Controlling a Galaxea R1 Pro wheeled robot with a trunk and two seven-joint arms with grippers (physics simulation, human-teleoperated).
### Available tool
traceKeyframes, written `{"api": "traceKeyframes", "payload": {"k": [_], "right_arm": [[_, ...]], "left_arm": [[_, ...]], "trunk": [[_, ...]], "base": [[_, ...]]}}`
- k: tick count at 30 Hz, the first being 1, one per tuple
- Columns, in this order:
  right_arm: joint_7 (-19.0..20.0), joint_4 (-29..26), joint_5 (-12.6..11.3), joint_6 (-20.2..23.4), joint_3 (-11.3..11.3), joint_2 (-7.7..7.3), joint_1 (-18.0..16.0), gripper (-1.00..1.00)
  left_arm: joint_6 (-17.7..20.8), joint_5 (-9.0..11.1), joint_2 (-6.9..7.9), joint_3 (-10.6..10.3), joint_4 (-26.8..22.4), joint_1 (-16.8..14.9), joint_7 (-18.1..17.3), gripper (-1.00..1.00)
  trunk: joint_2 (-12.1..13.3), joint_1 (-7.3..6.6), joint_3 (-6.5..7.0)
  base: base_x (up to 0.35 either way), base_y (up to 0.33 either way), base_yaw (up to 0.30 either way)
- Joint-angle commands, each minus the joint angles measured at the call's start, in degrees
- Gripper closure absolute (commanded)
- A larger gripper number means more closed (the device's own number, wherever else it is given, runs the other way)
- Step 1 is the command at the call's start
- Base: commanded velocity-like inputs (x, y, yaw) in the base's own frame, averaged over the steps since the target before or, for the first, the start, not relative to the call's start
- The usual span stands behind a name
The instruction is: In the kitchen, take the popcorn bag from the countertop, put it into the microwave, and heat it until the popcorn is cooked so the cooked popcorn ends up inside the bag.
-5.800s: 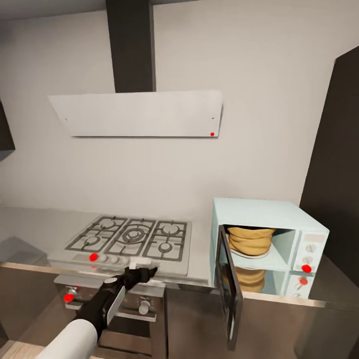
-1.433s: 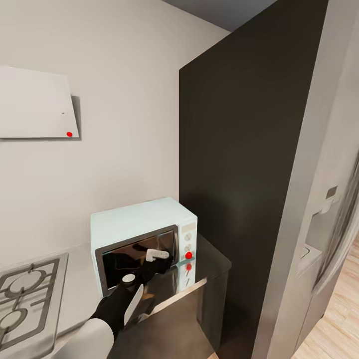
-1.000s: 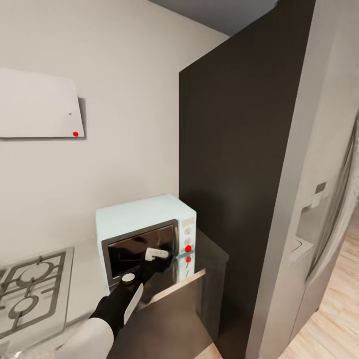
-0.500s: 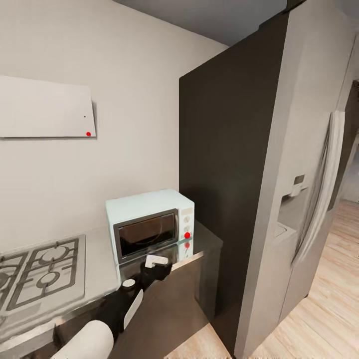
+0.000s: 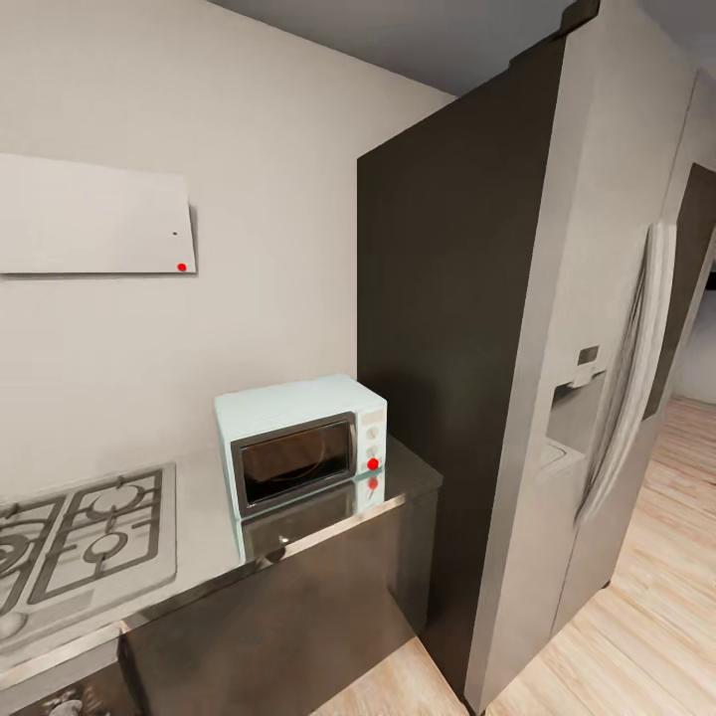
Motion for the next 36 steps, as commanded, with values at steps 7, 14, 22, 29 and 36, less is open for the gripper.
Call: {"api": "traceKeyframes", "payload": {"k": [7, 14, 22, 29, 36], "right_arm": [[-0.2, 0.12, -0.02, -0.04, -0.04, -0.03, -0.03, -1.0], [-0.31, 0.12, -0.12, -0.19, -0.14, -0.03, -0.02, -1.0], [-11.35, 0.12, -0.46, -0.24, -0.2, -0.03, -0.03, -1.0], [-12.8, 0.12, -0.42, -0.17, -0.21, -0.03, -0.03, -1.0], [-7.71, 0.12, -0.42, -0.14, -0.21, -0.03, -0.01, -1.0]], "left_arm": [[6.57, 0.04, 4.82, -0.34, -0.09, 19.17, 0.03, -1.0], [5.92, -0.01, 6.65, -0.4, -0.33, 19.82, -0.02, -1.0], [5.98, -0.05, 6.67, -0.41, -0.34, 19.83, -0.04, -1.0], [5.95, -0.05, 6.61, -0.48, -0.34, 19.83, -0.03, -1.0], [5.92, -0.05, 6.33, -0.5, -0.34, 19.83, -0.04, -1.0]], "trunk": [[-0.04, 0.02, -0.01], [-0.04, 0.02, -0.01], [-0.04, 0.02, -0.01], [-0.04, 0.02, -0.01], [-0.04, 0.02, -0.01]], "base": [[0.0, 0.0, 0.0], [0.0, 0.0, 0.011], [0.0, 0.0, 0.253], [0.0, 0.0, 0.28], [0.0, 0.0, 0.278]]}}
